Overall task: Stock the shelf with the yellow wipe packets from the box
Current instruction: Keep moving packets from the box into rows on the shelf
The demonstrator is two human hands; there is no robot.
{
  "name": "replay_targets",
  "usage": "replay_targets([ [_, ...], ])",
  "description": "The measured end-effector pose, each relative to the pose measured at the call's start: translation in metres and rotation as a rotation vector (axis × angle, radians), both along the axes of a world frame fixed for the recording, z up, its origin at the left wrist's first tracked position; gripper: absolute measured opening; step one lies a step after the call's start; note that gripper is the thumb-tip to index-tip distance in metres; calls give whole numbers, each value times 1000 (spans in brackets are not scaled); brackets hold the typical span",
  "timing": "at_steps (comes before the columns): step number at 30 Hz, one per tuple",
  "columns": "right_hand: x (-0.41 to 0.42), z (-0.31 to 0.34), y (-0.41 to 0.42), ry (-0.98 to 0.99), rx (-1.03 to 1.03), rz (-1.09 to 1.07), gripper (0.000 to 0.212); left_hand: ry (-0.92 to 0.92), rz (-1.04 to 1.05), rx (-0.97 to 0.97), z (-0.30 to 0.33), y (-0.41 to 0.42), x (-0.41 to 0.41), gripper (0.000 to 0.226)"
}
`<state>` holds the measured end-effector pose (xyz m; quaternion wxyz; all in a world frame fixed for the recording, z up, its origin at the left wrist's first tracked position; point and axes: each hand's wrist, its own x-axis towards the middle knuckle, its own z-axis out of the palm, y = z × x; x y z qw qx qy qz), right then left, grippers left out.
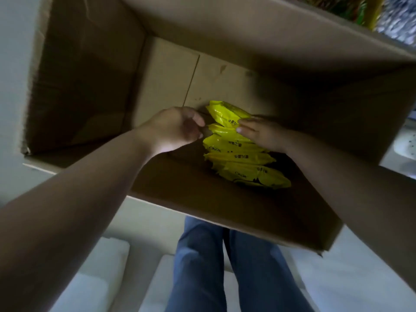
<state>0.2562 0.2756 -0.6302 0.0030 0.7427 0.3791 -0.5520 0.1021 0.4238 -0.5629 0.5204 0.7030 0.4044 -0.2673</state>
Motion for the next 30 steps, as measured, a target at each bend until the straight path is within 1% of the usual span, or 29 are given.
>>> replay_targets([
  [1,2,-4,0,-14,-1,69,56,-3,10,-7,-7,1,2,18],
  [3,9,-12,-1,-29,1,134,59,-15,20,-20,-18,3,6,17],
  [8,22,-26,1,-90,9,164,62,-42,37,-27,-40,6,18,26],
  [10,27,-26,5,-107,41,138,65,-47,27,-25,-49,7,20,30],
  [13,36,-27,17,-158,77,45,62,-51,-5,0,-60,9,23,38],
  [16,50,-34,29,-188,15,-106,53,-81,-62,-14,-70,4,26,44],
  [20,69,-43,28,-36,-76,-360,56,-63,-201,-54,-89,-8,35,55],
  [22,73,-45,23,25,-95,-439,49,-18,-297,-48,-100,-15,37,60],
  [23,75,-45,21,39,-100,-473,46,1,-313,-48,-105,-18,37,61],
  [25,76,-46,15,42,-113,-515,44,17,-295,-47,-114,-20,39,58],
  [28,76,-48,7,50,-122,-589,43,-17,-318,-3,-116,-14,43,39],
  [30,75,-46,6,74,-134,-645,42,-35,-245,-16,-114,-3,44,29],
])
